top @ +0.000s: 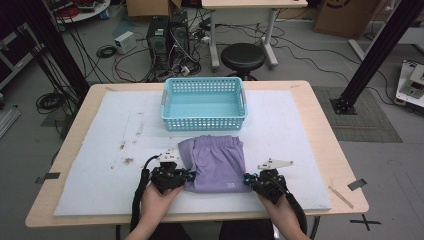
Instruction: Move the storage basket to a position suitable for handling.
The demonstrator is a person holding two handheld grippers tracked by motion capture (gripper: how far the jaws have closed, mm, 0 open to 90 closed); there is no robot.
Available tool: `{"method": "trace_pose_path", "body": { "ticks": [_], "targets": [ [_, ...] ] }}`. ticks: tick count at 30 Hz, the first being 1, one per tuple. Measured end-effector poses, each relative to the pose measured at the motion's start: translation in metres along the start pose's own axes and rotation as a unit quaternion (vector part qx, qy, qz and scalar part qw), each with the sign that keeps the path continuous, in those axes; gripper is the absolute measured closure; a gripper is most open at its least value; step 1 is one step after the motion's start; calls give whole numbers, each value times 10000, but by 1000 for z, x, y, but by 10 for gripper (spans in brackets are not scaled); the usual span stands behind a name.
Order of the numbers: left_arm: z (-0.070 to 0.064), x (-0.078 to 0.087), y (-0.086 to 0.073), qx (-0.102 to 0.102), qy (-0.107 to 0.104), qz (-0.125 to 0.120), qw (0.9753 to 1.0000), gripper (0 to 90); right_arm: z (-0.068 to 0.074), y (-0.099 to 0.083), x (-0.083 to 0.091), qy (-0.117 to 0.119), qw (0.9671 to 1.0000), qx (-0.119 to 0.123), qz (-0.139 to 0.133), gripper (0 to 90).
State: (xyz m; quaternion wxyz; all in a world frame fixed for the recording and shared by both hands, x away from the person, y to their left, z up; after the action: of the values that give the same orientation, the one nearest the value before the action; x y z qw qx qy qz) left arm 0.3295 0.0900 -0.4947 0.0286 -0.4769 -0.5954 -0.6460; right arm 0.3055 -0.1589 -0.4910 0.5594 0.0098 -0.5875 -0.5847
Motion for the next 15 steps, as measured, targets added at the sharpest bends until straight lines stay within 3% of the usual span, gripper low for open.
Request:
{"method": "trace_pose_path", "body": {
  "ticks": [6, 7, 10, 12, 15],
  "targets": [
    [-2, 0, 0, -28, 17, -7, 10000, 790, -1, -2, 3, 8, 10000, -19, -33, 867],
    [-1, 1, -1, -30, 65, -23, 10000, 761, -1, -1, 3, -18, 10000, -28, -78, 783],
    [-2, 5, -3, 34, 151, -59, 9999, 628, -2, -3, 6, -36, 9998, -106, -145, 648],
    [-3, 8, -5, 40, 203, -69, 9998, 536, -2, -6, 6, -10, 9999, -128, -108, 601],
    [-5, 11, -8, 40, 240, -89, 9997, 484, 2, -11, 5, 66, 9998, -174, -53, 575]
  ]
}}
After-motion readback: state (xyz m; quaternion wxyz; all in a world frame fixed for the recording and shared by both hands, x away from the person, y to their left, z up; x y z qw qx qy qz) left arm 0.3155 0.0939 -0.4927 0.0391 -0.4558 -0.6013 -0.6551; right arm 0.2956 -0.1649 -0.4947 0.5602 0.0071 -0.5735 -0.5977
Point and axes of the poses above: each handheld gripper's, and its own axes: x roughly backward along the jaws, y roughly out of its top, z roughly to its left, the point moved 7 cm from there along -x, roughly forward along the jaws, and after that the axes turned 12 degrees about y, right-handed, at the moved point
